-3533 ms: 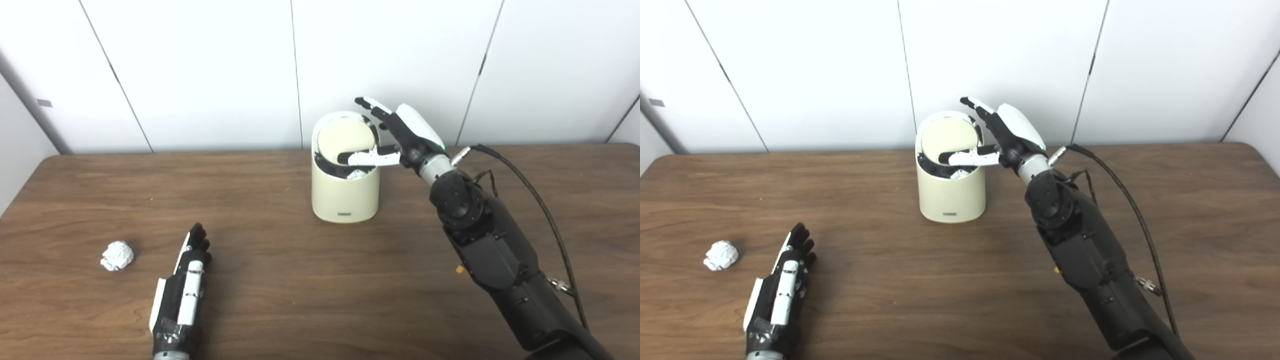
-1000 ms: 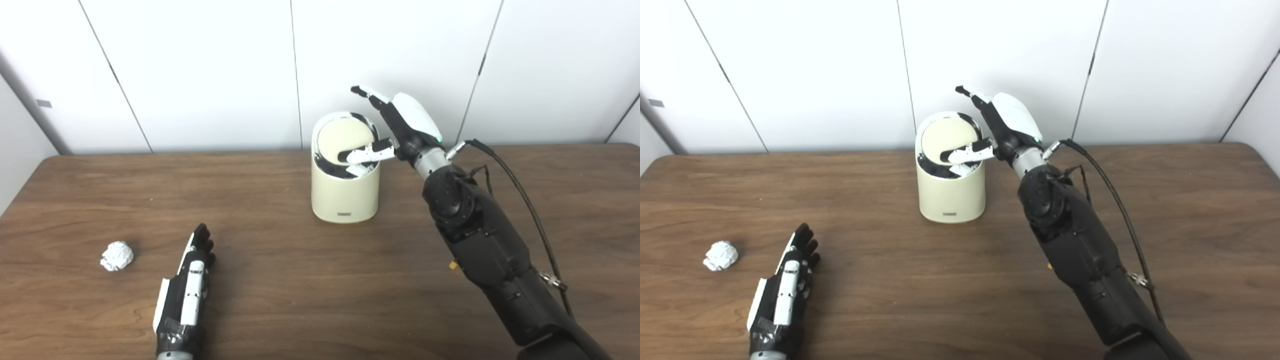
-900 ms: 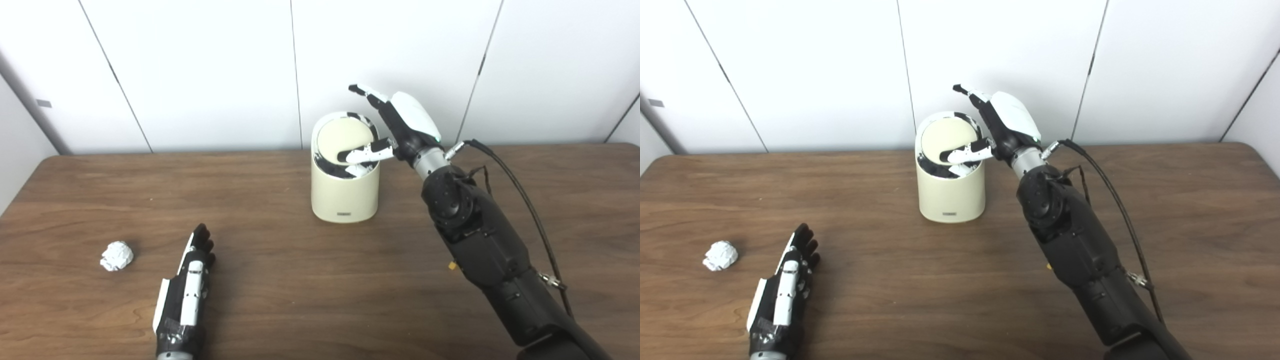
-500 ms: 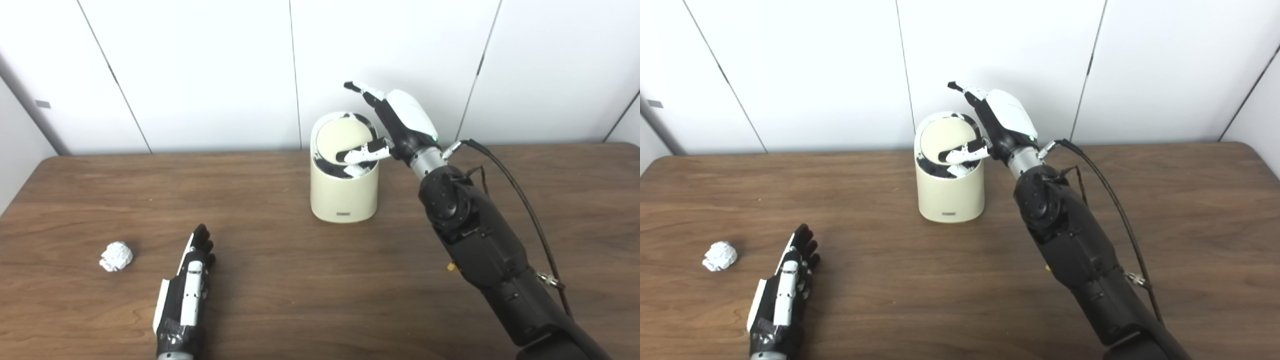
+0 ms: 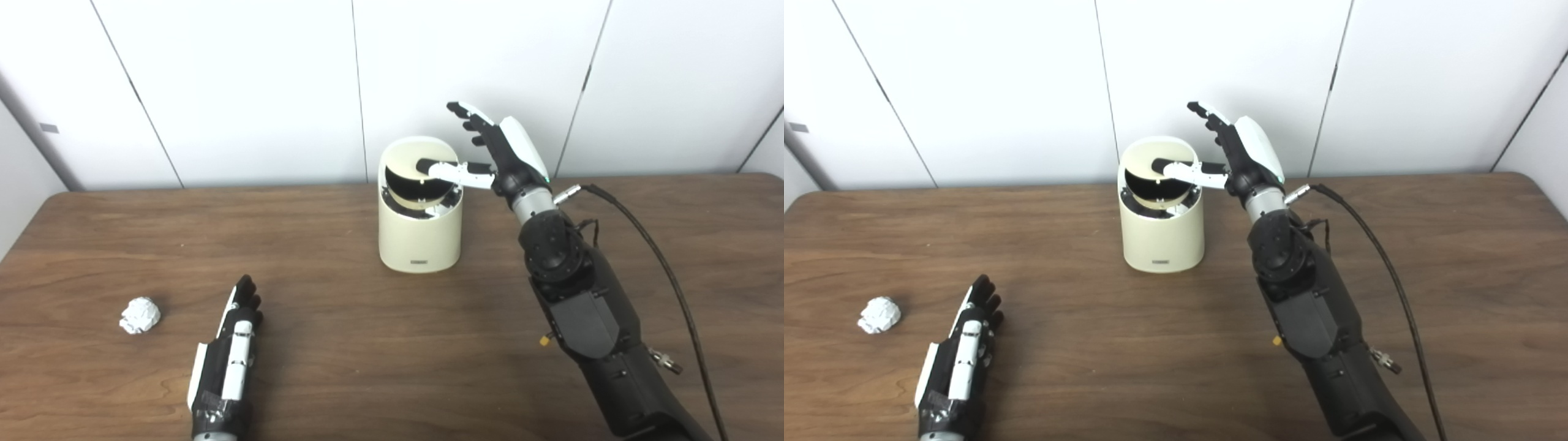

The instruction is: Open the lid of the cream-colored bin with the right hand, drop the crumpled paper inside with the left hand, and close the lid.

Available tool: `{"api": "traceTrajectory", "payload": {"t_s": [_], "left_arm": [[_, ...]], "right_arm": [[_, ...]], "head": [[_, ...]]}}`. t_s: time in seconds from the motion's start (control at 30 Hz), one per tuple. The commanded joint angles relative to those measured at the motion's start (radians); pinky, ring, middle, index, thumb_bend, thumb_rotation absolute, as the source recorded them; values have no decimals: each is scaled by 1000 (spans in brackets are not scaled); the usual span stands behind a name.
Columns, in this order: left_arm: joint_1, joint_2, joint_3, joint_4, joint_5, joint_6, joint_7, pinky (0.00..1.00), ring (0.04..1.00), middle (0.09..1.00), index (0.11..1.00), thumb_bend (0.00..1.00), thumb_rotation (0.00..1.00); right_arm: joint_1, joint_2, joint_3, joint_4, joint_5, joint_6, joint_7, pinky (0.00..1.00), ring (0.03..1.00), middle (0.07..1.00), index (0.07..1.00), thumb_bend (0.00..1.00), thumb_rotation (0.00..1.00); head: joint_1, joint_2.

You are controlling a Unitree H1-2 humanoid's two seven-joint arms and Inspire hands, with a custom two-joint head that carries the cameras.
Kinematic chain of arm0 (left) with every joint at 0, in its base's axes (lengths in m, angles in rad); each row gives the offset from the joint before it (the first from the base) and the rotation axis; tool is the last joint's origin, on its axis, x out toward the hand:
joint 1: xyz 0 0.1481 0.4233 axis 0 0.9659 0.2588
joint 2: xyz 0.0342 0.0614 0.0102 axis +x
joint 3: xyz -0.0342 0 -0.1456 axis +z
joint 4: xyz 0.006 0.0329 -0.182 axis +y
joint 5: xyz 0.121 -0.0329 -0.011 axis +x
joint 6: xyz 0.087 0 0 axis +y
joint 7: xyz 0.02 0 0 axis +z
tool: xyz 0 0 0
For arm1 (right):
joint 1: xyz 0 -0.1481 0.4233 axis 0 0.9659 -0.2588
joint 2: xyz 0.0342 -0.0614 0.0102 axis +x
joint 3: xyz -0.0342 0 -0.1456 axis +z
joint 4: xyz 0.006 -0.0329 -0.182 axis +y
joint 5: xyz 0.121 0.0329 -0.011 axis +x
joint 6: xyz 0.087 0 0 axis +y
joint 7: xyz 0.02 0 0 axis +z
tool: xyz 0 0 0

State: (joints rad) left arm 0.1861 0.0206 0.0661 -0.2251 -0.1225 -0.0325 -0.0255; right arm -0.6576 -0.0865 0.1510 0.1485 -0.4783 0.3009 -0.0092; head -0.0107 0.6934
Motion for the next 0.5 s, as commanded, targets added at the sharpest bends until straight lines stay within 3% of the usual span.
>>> {"api": "traceTrajectory", "payload": {"t_s": [0.0, 0.13, 0.23, 0.33, 0.47], "left_arm": [[10, 11, -18, -20, 12, 6, -17, 1000, 1000, 1000, 998, 379, 757], [8, 17, -32, -12, 31, 7, -20, 1000, 1000, 1000, 988, 442, 698], [8, 17, -33, -11, 39, 16, -14, 1000, 1000, 1000, 986, 421, 708], [3, 22, -32, 1, 56, 14, -10, 1000, 1000, 1000, 986, 418, 713], [-1, 35, -33, 8, 81, 14, -11, 1000, 1000, 1000, 990, 386, 743]], "right_arm": [[-60, 18, -22, -47, 32, 21, -1, 811, 873, 884, 849, 651, 534], [-64, 67, -76, -90, 115, 119, 20, 804, 852, 859, 828, 608, 539], [-66, 89, -111, -102, 157, 159, 22, 844, 879, 872, 825, 588, 546], [-72, 148, -205, -100, 145, 169, 21, 909, 914, 891, 830, 551, 520], [-80, 206, -328, -109, 116, 169, 48, 911, 905, 893, 837, 469, 487]], "head": [[-1, 1], [-5, 1], [-6, 0], [-7, -5], [-16, -5]]}}
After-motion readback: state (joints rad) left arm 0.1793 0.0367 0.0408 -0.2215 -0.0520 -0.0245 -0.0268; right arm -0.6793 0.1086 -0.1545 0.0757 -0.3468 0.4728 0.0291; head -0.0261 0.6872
